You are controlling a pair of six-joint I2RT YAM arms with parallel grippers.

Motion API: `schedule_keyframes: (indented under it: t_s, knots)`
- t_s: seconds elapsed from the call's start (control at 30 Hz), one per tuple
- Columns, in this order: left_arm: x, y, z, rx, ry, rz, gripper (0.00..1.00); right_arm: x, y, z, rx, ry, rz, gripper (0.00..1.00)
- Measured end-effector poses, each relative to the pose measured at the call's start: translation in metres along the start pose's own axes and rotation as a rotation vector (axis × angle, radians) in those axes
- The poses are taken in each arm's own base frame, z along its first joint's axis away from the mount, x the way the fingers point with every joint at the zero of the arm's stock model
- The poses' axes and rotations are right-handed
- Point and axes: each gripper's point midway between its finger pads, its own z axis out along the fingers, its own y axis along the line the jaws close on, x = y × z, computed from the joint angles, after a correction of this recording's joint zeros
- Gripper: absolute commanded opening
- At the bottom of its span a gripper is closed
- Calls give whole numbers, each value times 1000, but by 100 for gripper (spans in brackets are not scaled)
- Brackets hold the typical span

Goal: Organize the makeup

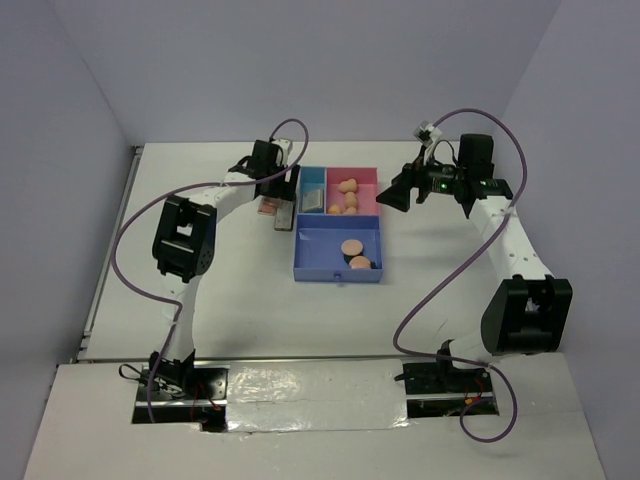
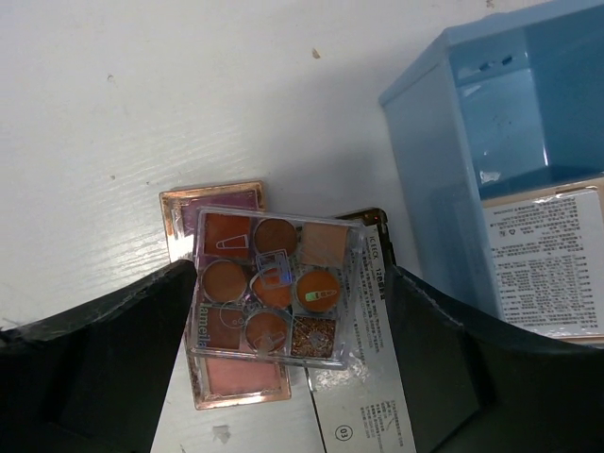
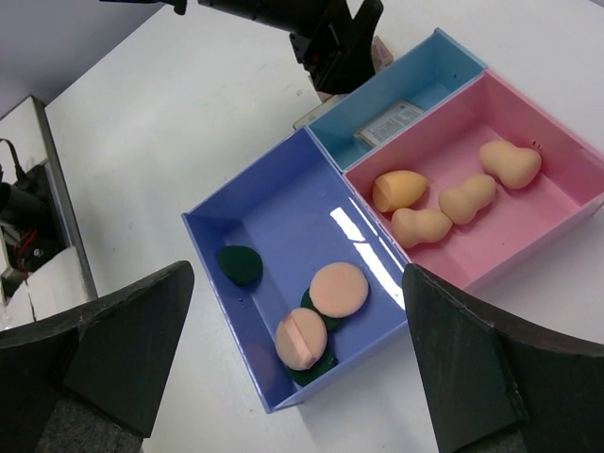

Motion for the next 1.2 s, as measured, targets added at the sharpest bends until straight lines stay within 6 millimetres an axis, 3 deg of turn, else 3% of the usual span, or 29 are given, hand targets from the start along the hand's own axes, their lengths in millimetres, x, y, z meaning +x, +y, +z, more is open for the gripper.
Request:
schedule_keyframes:
  t_s: [0.63, 0.77, 0.93, 1.07, 1.2]
  knots:
    - [4, 11, 12, -67, 15, 27, 93, 9, -2, 1, 0, 6, 18, 99]
    - [3, 11, 12, -69, 20, 31, 89, 9, -2, 1, -1, 6, 18, 99]
    - [3, 11, 12, -68, 21, 38, 73, 10, -2, 1, -2, 7, 20, 99]
    - [3, 12, 12, -68, 17, 47, 49, 13, -2, 1, -2, 10, 25, 99]
    - [5, 14, 7, -76, 5, 47, 34, 12, -1, 1, -2, 8, 22, 99]
